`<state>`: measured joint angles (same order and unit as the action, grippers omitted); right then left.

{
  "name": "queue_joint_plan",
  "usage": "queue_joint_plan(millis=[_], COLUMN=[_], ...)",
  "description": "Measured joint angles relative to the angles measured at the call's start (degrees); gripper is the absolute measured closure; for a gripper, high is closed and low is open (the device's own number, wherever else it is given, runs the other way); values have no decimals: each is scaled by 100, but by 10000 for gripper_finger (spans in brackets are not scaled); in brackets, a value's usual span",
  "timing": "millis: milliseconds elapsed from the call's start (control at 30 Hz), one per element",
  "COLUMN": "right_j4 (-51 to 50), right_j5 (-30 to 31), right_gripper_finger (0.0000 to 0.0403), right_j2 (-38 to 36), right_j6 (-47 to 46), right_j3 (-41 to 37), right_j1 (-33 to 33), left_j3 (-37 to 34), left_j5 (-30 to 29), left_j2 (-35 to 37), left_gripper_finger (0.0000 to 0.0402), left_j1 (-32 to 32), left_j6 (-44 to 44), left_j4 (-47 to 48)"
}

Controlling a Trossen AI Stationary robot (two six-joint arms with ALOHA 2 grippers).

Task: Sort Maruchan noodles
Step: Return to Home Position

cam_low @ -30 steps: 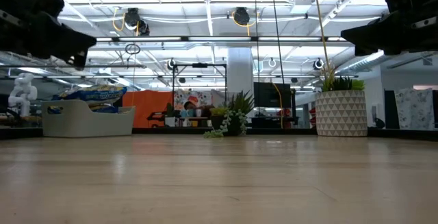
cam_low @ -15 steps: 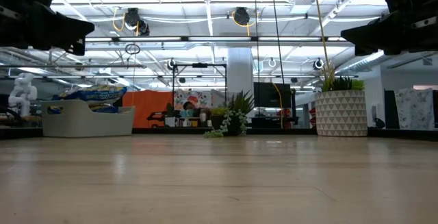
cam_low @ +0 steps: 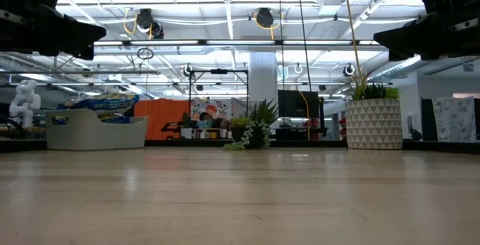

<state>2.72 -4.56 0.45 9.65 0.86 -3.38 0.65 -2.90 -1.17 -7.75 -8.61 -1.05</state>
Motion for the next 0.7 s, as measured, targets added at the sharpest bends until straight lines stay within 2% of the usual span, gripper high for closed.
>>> queue_joint_plan(millis=[700], right_j4=[0], right_j5=[0], right_gripper_finger=[403], right_j2=[0], right_j6=[0], right_j3=[0], right_j1=[0], left_j3=[-7], left_j5=[-15], left_j2=[0], left_gripper_finger=[382], left_j1=[0], left_j6=[-12], left_j4=[-77])
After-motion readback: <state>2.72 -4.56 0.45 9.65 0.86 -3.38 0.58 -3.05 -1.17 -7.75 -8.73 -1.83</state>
